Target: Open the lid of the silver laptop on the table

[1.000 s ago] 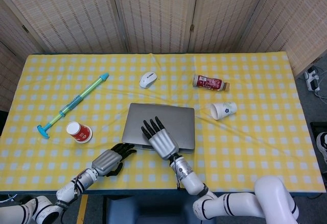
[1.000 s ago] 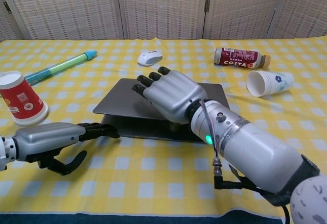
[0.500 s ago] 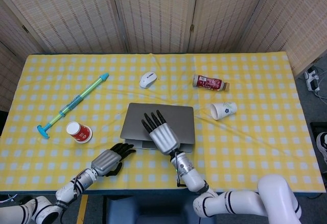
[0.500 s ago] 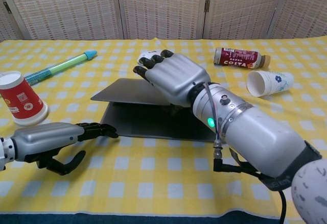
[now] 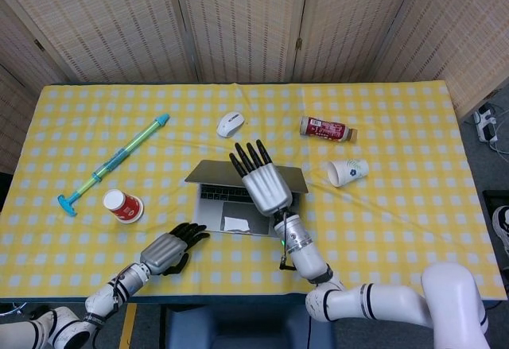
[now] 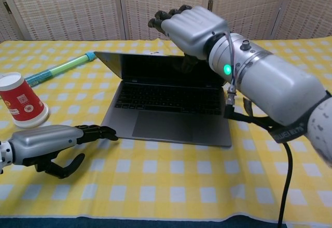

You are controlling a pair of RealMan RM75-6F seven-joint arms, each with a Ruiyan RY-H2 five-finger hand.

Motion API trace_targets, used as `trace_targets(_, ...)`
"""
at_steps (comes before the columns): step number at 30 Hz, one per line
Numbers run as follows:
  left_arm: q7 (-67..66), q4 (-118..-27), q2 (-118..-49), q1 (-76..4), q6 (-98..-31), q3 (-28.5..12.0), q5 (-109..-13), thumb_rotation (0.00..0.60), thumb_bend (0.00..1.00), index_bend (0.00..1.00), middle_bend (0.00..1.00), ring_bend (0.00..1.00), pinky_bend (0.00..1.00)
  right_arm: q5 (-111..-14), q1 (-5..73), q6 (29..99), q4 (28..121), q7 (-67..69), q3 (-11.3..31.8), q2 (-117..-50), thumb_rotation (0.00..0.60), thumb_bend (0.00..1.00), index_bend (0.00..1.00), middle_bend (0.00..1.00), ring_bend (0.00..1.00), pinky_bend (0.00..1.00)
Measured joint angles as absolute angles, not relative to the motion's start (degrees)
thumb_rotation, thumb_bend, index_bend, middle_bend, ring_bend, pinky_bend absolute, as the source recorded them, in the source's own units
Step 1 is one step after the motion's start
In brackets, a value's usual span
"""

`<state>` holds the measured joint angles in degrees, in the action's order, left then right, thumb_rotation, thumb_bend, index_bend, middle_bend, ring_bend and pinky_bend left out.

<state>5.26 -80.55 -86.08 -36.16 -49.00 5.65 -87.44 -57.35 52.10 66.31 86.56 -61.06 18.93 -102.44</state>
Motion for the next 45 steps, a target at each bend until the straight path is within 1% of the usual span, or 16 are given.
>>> trace_targets(6, 4.83, -80.87, -86.03, -36.21, -49.01, 5.68, -87.46, 0.600, 0.84, 0.06, 0.07, 0.00, 0.00, -53.00, 53.87, 65.26, 85.78, -61.19, 21.66, -100.29, 0.600, 0.44, 0.00, 0.00, 0.00, 0.00)
trace_targets(17, 4.19, -81.24, -85.86, -36.17, -48.95, 5.65, -87.09, 0.600, 0.84, 0.06, 0.07, 0.00, 0.00, -46.90, 57.41, 62.82, 78.87, -58.78, 24.62, -98.41, 0.600, 0.44, 0.00, 0.00, 0.00, 0.00)
trace_targets(32, 3.13, -82.01, -85.61, -36.18, -48.82, 5.38, -86.40, 0.600, 0.84, 0.06, 0.07, 0.00, 0.00, -40.75, 62.02, 60.49, 68.12, -56.35, 26.27, -98.35, 0.600, 0.44, 0.00, 0.00, 0.00, 0.00)
trace_targets(45, 3.50, -81.74, -85.48, -35.97, -48.95, 5.57, -86.43, 0.600, 0.84, 0.06, 0.07, 0.00, 0.00, -37.42, 64.32, 59.47, 61.42, -55.32, 25.99, -99.00, 0.600, 0.44, 0.00, 0.00, 0.00, 0.00)
